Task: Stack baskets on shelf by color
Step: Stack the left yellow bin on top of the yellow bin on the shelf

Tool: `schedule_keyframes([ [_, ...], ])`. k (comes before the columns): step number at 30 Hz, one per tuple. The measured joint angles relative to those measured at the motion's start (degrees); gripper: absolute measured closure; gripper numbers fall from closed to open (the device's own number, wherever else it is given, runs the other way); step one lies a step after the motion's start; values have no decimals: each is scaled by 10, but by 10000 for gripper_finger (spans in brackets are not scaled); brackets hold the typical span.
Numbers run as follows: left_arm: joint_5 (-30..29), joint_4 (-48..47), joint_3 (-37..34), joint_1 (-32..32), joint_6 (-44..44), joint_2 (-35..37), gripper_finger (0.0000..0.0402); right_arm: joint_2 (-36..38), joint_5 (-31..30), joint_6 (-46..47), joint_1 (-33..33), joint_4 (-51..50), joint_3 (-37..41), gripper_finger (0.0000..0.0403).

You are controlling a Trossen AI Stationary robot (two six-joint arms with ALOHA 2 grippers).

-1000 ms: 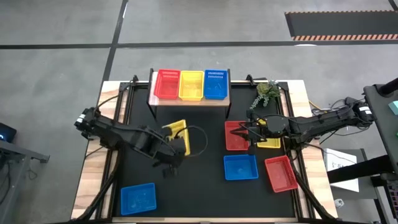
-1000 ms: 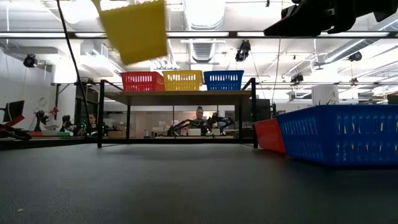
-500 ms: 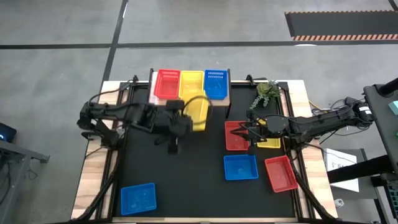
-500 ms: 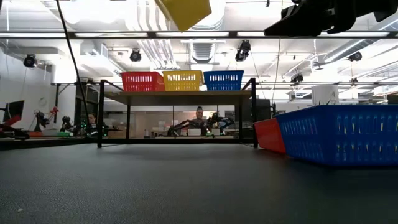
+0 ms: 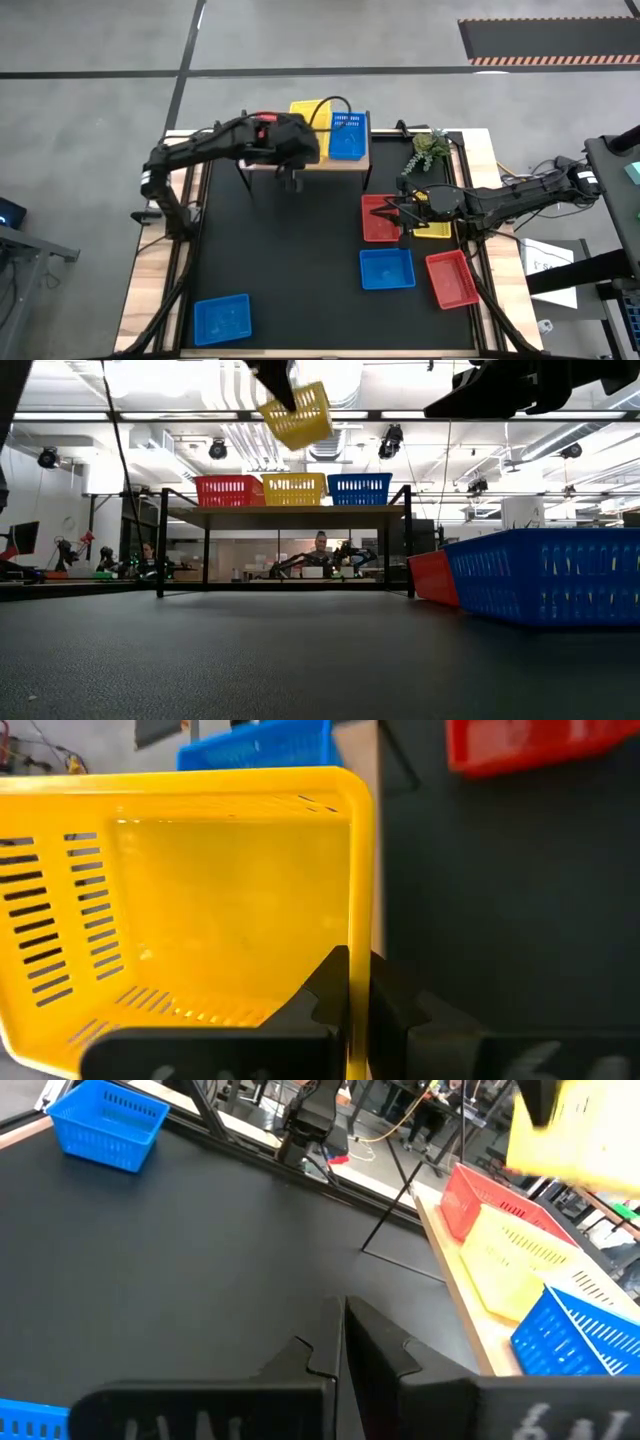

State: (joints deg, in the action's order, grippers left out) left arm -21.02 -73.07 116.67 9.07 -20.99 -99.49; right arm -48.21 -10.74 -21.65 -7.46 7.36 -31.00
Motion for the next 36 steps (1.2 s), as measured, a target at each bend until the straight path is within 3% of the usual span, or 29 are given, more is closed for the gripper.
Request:
schedule_keyframes([
  [5, 0, -31, 14, 39, -36, -51, 401, 0, -9, 0, 0, 0, 0, 394],
  [12, -1, -60, 41, 71, 14, -96, 401, 0, -16, -4, 0, -3, 0, 394],
  [18, 32, -59, 42, 71, 7, -97, 401, 0, -20, -14, 0, -3, 0, 394],
  [36, 32, -54, 40, 72, 8, -97, 401, 0, -29, -9, 13, -13, 0, 394],
])
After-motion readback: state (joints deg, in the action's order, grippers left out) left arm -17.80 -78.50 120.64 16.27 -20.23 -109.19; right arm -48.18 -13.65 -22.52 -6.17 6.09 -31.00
